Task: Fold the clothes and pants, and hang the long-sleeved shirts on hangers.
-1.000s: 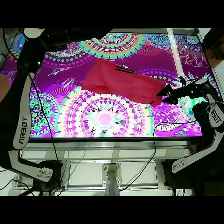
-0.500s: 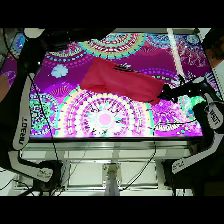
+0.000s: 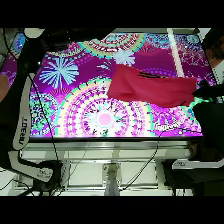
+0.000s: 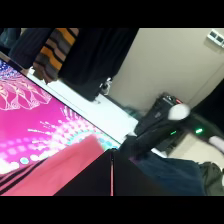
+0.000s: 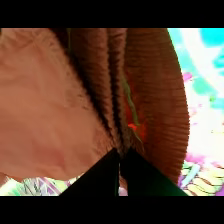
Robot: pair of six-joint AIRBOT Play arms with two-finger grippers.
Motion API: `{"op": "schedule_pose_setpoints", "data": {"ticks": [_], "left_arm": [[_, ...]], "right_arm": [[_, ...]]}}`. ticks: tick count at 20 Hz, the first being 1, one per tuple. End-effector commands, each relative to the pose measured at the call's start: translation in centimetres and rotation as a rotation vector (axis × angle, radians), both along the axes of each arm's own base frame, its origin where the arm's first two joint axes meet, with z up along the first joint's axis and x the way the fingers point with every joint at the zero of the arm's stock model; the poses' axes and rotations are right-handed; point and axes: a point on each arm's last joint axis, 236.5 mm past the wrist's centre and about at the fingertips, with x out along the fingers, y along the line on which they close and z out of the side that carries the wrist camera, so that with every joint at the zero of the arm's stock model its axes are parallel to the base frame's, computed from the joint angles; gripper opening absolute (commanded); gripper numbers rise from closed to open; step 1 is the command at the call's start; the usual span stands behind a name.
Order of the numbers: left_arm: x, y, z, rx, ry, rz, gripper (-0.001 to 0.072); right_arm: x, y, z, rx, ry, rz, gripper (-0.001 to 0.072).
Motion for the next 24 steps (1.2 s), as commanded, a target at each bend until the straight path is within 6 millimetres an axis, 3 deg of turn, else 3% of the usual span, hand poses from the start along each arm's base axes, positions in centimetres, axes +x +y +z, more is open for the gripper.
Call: {"op": "schedule_pose_setpoints", "data": {"ticks": [1,3,5,11,14,16,18,19,20,21,22,24], "left_arm": [[0.2,0.0,0.1,-0.003,-0.001,0.008,0.0006],[0.5,0.1,0.2,-0.007,-0.002,0.022,0.0006],[0.6,0.2,0.3,-0.01,-0.003,0.029,0.0006],[0.6,0.2,0.3,-0.01,-0.002,0.028,0.0006],[0.6,0.2,0.3,-0.01,-0.003,0.028,0.0006],[0.6,0.2,0.3,-0.01,-0.003,0.029,0.0006],[0.7,0.2,0.3,-0.011,-0.003,0.032,0.0007],[0.7,0.2,0.3,-0.01,-0.003,0.031,0.0007],[0.7,0.2,0.3,-0.01,-0.003,0.031,0.0007],[0.7,0.2,0.3,-0.01,-0.003,0.031,0.0008],[0.7,0.2,0.2,-0.01,-0.003,0.031,0.0008],[0.9,0.4,0.2,-0.008,-0.008,0.036,0.0007]], "right_arm": [[-3.4,-6.6,6.1,-0.061,-0.046,-0.141,0.0011],[-5.2,-9.8,9.9,-0.115,-0.082,-0.2,0.0011],[-8.3,-12.7,12.3,-0.168,-0.056,-0.281,0.0011],[-25.5,-17.0,11.3,-0.195,0.377,-0.593,0.0013],[-31.3,-18.2,12.5,-0.224,0.431,-0.78,0.0013],[-33.3,-18.4,12.7,-0.207,0.428,-0.862,0.0015],[-33.8,-18.5,12.7,-0.202,0.427,-0.878,0.0021],[-33.8,-18.5,12.7,-0.201,0.425,-0.877,0.0117],[-33.4,-18.4,12.8,-0.2,0.417,-0.87,0.0336],[-33.0,-18.3,13.0,-0.201,0.404,-0.863,0.051],[-32.8,-18.2,13.3,-0.206,0.393,-0.859,0.0553],[-31.1,-18.4,14.4,-0.213,0.307,-0.844,0.0551]]}}
